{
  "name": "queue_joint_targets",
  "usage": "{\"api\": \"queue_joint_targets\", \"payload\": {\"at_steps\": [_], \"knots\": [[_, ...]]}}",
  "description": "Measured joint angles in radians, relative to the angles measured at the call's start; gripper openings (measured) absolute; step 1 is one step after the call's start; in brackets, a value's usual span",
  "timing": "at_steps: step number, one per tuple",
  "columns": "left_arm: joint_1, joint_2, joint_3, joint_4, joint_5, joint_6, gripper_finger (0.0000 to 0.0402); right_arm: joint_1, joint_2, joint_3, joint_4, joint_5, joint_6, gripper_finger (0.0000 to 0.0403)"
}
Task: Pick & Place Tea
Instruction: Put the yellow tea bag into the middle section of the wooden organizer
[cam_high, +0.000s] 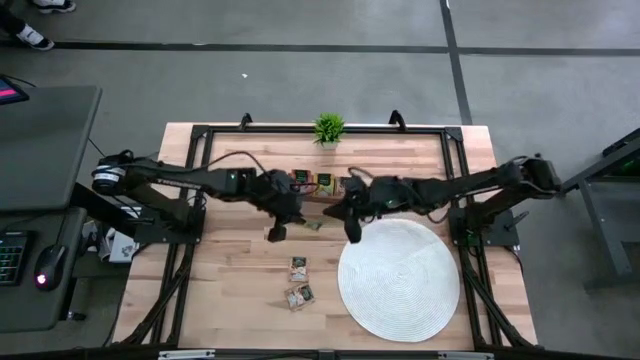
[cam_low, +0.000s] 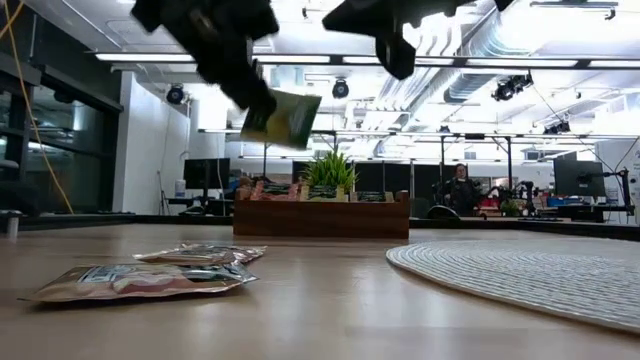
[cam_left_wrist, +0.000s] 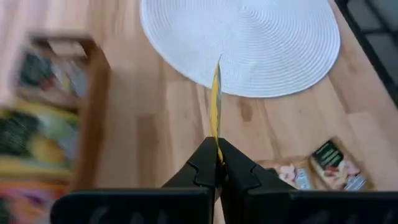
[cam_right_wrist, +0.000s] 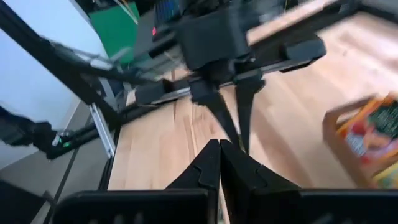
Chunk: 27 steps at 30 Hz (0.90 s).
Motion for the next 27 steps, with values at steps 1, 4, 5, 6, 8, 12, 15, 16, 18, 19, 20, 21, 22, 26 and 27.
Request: {"api": "queue_joint_targets", "payload": {"at_steps": [1,4,5,6,8,12,15,16,18,19,20,21,22,26,27], "knots": [[0.004,0.000,0.042,-0.048,-0.001,0.045,0.0000,-0.008,-0.011,0.000,-0.001,0.001,-0.007,0.0014],[0.016,0.010,0.155,-0.180,-0.032,0.160,0.0000,-0.027,-0.026,0.001,-0.001,0.002,-0.009,0.0038],[0.019,0.011,0.185,-0.221,-0.040,0.190,0.0000,-0.031,-0.027,0.001,-0.004,0.001,-0.009,0.0049],[0.025,0.011,0.212,-0.248,-0.047,0.218,0.0000,-0.033,-0.027,0.006,-0.014,0.002,-0.010,0.0060],[0.038,0.010,0.264,-0.272,-0.064,0.263,0.0000,-0.032,-0.027,0.034,-0.042,0.024,-0.022,0.0084],[0.067,0.011,0.313,-0.323,-0.069,0.309,0.0000,-0.032,-0.021,0.104,-0.103,0.084,-0.081,0.0127],[0.086,0.009,0.326,-0.325,-0.069,0.324,0.0000,-0.033,-0.008,0.145,-0.147,0.096,-0.099,0.0148],[0.093,0.010,0.326,-0.328,-0.069,0.327,0.0000,-0.036,-0.007,0.153,-0.163,0.095,-0.099,0.0153],[0.098,0.011,0.326,-0.331,-0.068,0.329,0.0000,-0.037,0.001,0.163,-0.184,0.083,-0.096,0.0158],[0.100,0.011,0.326,-0.327,-0.068,0.330,0.0000,-0.037,0.003,0.166,-0.190,0.078,-0.092,0.0159],[0.103,0.010,0.326,-0.321,-0.067,0.330,0.0000,-0.037,0.007,0.166,-0.198,0.074,-0.092,0.0159],[0.103,0.010,0.326,-0.312,-0.067,0.330,0.0000,-0.037,0.017,0.166,-0.199,0.066,-0.091,0.0158],[0.103,0.010,0.326,-0.309,-0.067,0.330,0.0000,-0.037,0.025,0.166,-0.191,0.062,-0.090,0.0157],[0.103,0.010,0.325,-0.308,-0.066,0.330,0.0000,-0.037,0.054,0.165,-0.168,0.039,-0.063,0.0150],[0.102,0.010,0.325,-0.307,-0.064,0.330,0.0000,-0.037,0.059,0.166,-0.166,0.032,-0.058,0.0147]]}}
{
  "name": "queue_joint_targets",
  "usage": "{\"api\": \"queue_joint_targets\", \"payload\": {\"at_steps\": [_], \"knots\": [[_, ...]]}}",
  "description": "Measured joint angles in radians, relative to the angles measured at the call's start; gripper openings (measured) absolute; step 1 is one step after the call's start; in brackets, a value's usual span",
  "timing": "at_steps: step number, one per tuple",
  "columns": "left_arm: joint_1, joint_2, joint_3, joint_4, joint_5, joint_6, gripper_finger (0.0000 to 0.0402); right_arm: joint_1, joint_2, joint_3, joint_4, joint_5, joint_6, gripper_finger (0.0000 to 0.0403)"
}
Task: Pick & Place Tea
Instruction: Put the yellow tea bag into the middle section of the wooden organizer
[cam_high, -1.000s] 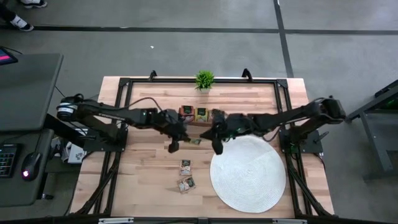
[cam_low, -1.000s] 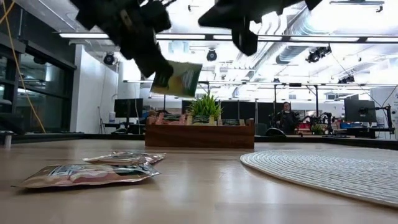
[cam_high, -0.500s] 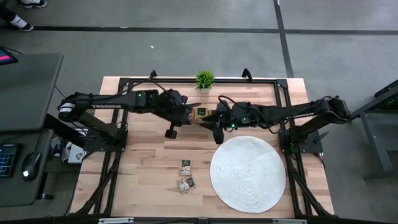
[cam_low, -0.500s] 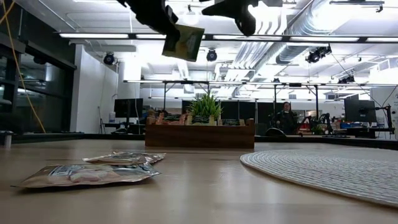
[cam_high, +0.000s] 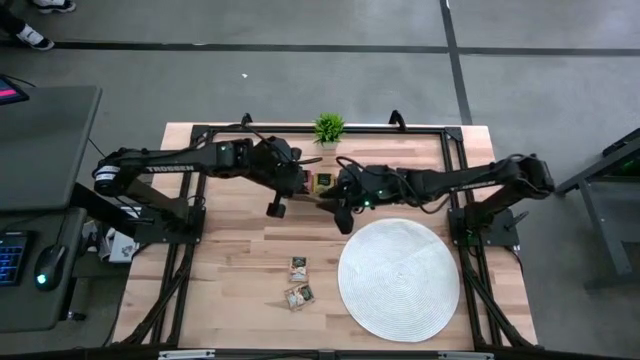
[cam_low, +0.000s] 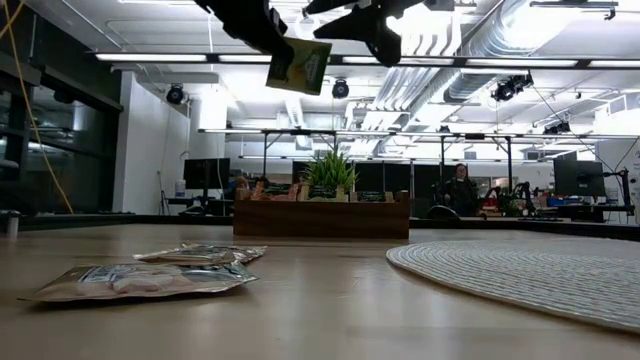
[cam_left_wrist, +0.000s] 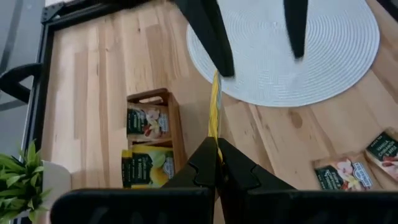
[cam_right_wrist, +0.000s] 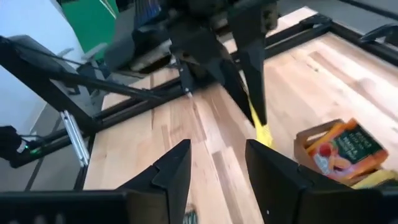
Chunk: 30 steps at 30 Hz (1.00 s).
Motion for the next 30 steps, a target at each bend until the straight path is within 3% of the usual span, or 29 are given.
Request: {"api": "queue_joint_targets", "payload": {"at_steps": [13,19,30], "knots": [[0.000,0.000,0.000,0.034,0.019,0.000,0.0000,-0.021,0.043,0.000,0.017,0.060,-0.010,0.0113],[0.000,0.000,0.000,-0.005,0.025,0.000,0.0000,-0.039,0.043,-0.001,0.044,-0.032,-0.022,0.0089],[0.000,0.000,0.000,-0.058,0.029,0.011,0.0000,-0.030,0.036,-0.001,0.039,-0.063,-0.107,0.0117]]}}
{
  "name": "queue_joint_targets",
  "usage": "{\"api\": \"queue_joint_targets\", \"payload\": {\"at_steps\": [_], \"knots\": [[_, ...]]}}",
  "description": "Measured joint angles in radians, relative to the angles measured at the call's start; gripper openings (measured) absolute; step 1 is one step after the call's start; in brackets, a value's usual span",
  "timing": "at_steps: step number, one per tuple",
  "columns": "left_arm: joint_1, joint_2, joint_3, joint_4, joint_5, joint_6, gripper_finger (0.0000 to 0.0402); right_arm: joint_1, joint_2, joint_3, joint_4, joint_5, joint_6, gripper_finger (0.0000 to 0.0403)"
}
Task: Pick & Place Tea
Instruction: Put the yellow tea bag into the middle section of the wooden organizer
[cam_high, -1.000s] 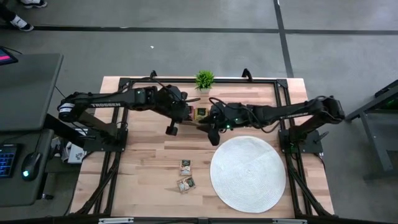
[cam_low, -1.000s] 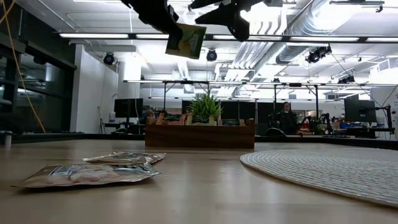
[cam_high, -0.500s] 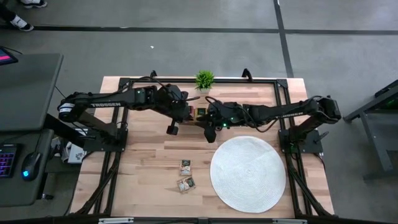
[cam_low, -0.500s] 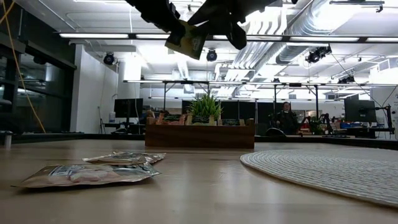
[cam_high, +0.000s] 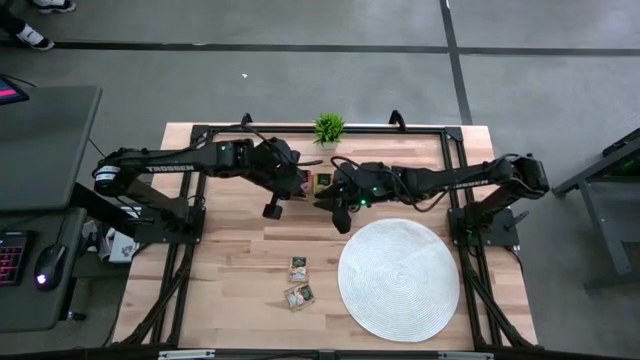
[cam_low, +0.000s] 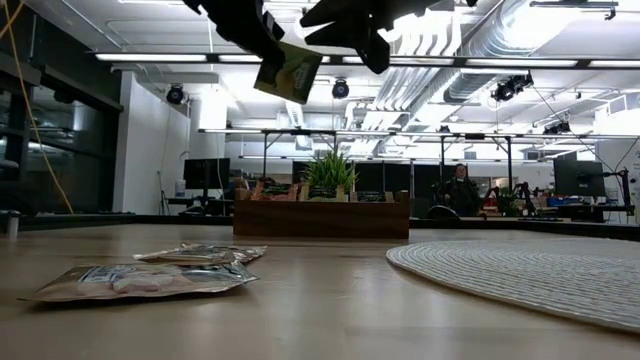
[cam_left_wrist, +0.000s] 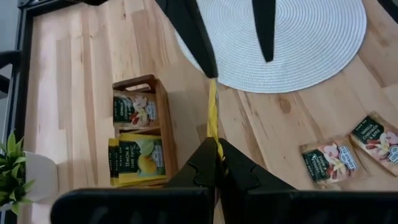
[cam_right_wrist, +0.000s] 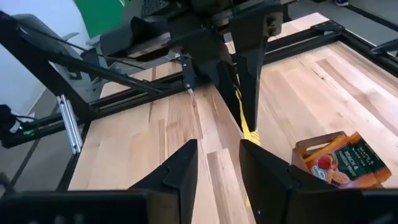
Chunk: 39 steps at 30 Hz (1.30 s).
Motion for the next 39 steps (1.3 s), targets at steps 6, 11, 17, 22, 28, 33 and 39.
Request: {"api": "queue_joint_targets", "payload": {"at_steps": [6,11,17,22,28,33,39], "knots": [[0.000,0.000,0.000,-0.001,0.010,0.000,0.0000,0.000,0.000,0.000,-0.046,0.013,-0.028,0.0134],[0.000,-0.001,0.000,0.011,0.020,0.000,0.0000,-0.005,0.003,0.000,-0.075,0.018,-0.028,0.0142],[0.000,-0.001,0.000,0.040,0.029,-0.002,0.0000,-0.010,0.021,0.000,-0.097,0.020,-0.028,0.0139],[0.000,-0.001,0.000,0.037,0.030,-0.003,0.0000,-0.009,0.023,0.000,-0.093,0.059,-0.023,0.0115],[0.000,-0.001,0.000,0.037,0.025,-0.004,0.0000,-0.023,0.025,0.000,-0.079,0.058,-0.026,0.0022],[0.000,-0.002,0.000,0.035,0.011,-0.003,0.0001,-0.022,0.025,0.000,-0.065,0.072,-0.038,0.0011],[0.000,-0.004,0.000,0.028,-0.073,0.012,0.0001,-0.022,0.025,-0.010,-0.059,0.117,-0.023,0.0004]]}}
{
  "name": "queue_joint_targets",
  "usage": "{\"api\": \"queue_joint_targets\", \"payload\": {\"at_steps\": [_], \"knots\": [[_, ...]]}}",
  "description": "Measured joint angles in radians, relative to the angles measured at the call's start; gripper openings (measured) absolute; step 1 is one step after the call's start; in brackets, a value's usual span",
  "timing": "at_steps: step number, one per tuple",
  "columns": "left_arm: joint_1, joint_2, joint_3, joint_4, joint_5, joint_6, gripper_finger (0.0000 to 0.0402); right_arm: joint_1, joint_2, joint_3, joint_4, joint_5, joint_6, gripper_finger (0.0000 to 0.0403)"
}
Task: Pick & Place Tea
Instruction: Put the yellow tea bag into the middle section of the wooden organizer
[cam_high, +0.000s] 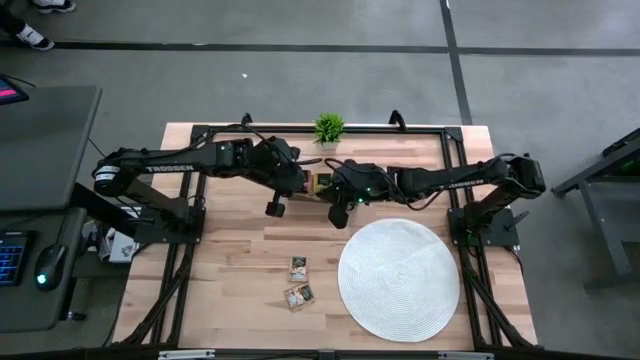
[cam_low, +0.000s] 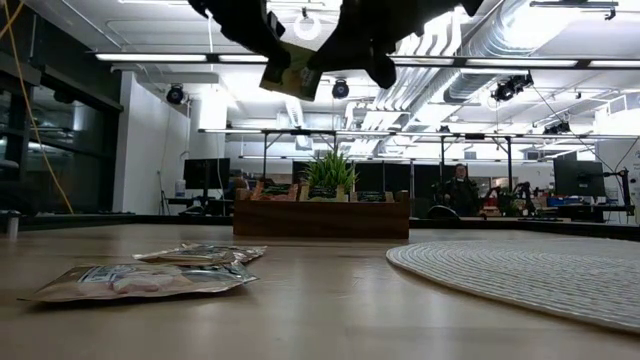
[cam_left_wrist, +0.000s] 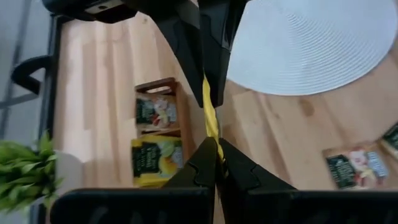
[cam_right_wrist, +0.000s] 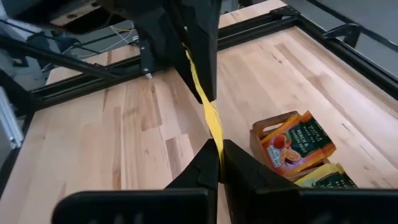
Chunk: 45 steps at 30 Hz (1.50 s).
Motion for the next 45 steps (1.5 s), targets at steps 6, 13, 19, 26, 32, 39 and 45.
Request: {"api": "queue_joint_targets", "payload": {"at_steps": [6,13,19,26,32,39,45], "knots": [[0.000,-0.048,0.000,-0.014,-0.074,0.034,0.0001,0.000,-0.002,-0.026,0.061,0.039,0.023,0.0002],[0.001,-0.097,0.000,-0.040,-0.161,0.038,0.0001,0.001,-0.002,-0.091,0.151,0.059,0.060,0.0001],[0.001,-0.148,-0.001,-0.079,-0.294,0.033,0.0001,0.009,-0.005,-0.089,0.208,0.140,0.058,0.0001],[0.067,-0.244,0.001,-0.075,-0.241,0.029,0.0018,0.009,-0.026,-0.088,0.362,0.174,-0.005,0.0000],[0.169,-0.321,0.000,0.011,-0.053,0.027,0.0097,0.009,-0.068,-0.087,0.561,0.176,-0.111,0.0000],[0.257,-0.334,0.000,0.277,0.294,-0.111,0.0193,0.006,-0.091,-0.087,0.764,0.134,-0.188,0.0000],[0.262,-0.277,0.000,0.466,0.405,-0.234,0.0213,0.001,-0.093,-0.048,0.793,0.078,-0.219,0.0000]]}}
